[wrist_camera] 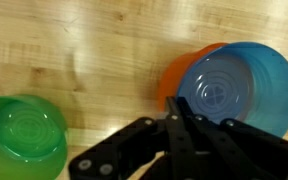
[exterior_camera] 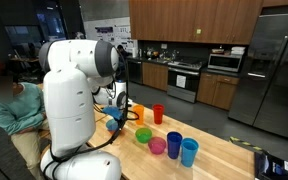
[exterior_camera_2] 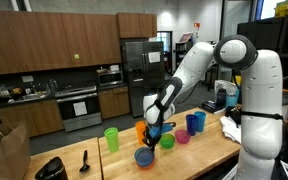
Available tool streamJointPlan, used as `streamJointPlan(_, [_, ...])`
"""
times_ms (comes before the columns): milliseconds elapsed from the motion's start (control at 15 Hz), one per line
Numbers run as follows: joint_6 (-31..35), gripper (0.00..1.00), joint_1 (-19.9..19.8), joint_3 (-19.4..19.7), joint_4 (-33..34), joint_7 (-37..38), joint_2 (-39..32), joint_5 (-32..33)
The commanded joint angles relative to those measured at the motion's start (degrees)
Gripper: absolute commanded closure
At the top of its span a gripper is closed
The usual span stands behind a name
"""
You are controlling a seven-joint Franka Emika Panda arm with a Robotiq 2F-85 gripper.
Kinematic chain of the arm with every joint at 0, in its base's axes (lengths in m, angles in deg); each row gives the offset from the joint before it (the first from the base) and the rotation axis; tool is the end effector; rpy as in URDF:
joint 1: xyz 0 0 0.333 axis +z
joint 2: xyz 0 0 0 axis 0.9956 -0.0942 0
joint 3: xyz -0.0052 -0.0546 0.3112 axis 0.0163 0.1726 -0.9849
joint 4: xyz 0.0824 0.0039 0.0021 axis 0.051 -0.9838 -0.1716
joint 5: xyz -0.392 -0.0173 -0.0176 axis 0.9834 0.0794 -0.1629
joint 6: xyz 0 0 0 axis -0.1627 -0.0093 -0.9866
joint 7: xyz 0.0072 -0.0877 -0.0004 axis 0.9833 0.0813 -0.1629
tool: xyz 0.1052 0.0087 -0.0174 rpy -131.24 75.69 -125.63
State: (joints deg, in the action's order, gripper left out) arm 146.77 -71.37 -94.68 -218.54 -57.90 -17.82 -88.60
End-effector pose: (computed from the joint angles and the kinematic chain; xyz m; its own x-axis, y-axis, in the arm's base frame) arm 0.4386 0.2147 0.2496 0.9980 -0.0323 -0.0550 -0.0375 -0.9946 -0.0963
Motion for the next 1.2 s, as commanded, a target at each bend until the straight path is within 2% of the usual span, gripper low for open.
streamJointPlan(0, [-0.3, 0.99, 0.4, 1.3, -2.1, 3.3, 1.1, 1.9])
streamJointPlan(133, [-0.8, 0.99, 0.2, 1.5, -2.3, 2.9, 0.9, 1.4])
streamJointPlan(267, [0.9, 0.99, 0.7, 2.2, -3.2, 5.1, 1.5, 3.4])
streamJointPlan(533, [-2.6, 0.99, 0.4, 1.7, -2.3, 3.8, 1.4, 2.0])
streamJointPlan(600, [-2.6, 0.73, 0.5, 1.7, -2.4, 4.1, 1.4, 2.3])
streamJointPlan(667, [-2.0, 0.99, 0.6, 1.7, -2.6, 4.3, 1.5, 2.9])
streamJointPlan(1133, [-2.2, 0.99, 0.8, 1.6, -2.4, 4.0, 1.4, 2.8])
